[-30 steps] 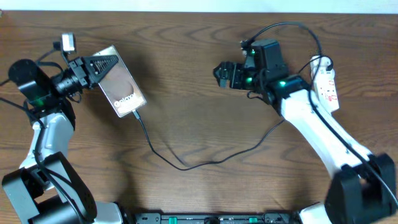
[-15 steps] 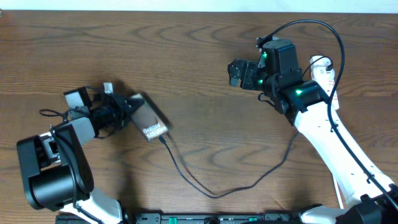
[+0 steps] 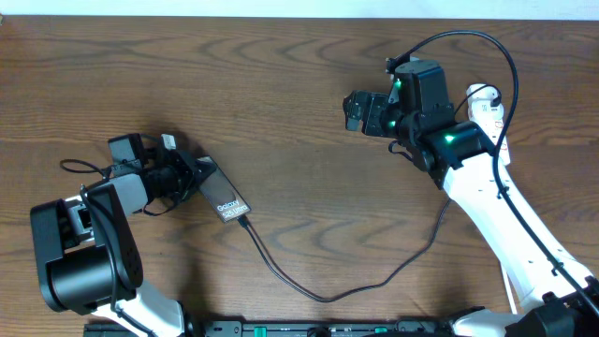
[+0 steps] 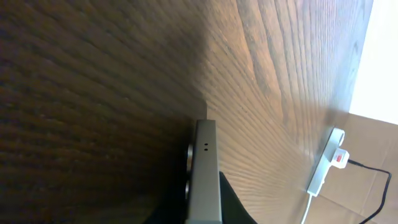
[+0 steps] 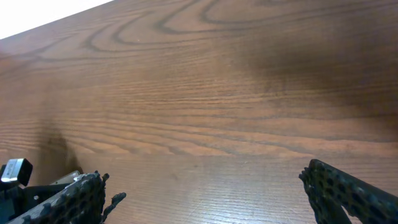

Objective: Plug charger to phone and switch on socket
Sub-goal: 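Lower the phone flat onto the table with the left gripper and release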

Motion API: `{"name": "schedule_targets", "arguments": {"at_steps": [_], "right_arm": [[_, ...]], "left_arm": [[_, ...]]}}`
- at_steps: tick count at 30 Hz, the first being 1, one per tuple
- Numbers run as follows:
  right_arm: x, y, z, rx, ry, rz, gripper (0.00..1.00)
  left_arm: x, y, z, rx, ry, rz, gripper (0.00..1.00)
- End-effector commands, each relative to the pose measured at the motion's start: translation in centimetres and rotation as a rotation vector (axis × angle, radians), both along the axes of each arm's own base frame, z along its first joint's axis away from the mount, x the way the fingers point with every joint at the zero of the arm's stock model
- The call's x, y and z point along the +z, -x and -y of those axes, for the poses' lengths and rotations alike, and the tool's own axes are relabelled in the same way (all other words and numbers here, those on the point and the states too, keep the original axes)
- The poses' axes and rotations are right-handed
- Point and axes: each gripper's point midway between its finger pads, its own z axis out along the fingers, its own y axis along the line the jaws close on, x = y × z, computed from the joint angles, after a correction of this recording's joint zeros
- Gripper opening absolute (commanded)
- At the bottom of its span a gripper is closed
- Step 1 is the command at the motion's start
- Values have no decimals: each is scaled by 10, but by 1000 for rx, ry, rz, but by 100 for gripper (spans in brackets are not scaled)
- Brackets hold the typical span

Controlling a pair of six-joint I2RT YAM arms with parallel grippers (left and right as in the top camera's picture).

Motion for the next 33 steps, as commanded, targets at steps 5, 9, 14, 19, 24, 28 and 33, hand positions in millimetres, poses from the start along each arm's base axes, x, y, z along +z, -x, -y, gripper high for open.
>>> {"name": "schedule_targets", "arguments": {"at_steps": [5, 9, 14, 19, 24, 28, 33], "right_arm": [[6, 0, 4, -2, 12, 21, 99], [6, 0, 4, -2, 12, 21, 99], [7, -1, 4, -2, 12, 22, 99], [7, 0, 4, -2, 12, 21, 99], [6, 0, 4, -2, 12, 21, 99], [7, 0, 4, -2, 12, 22, 99], [7, 0, 4, -2, 12, 22, 99]], "left_arm": [[-16, 5, -14, 17, -104, -41, 7], [-17, 7, -13, 17, -101, -54, 8], [-17, 8, -12, 17, -99, -57, 17], [-18, 9, -12, 16, -96, -65, 30], [-19, 13, -11, 15, -92, -82, 36], [-20, 16, -10, 15, -87, -100, 66], [-25, 21, -12, 25, -102, -136, 83]]}}
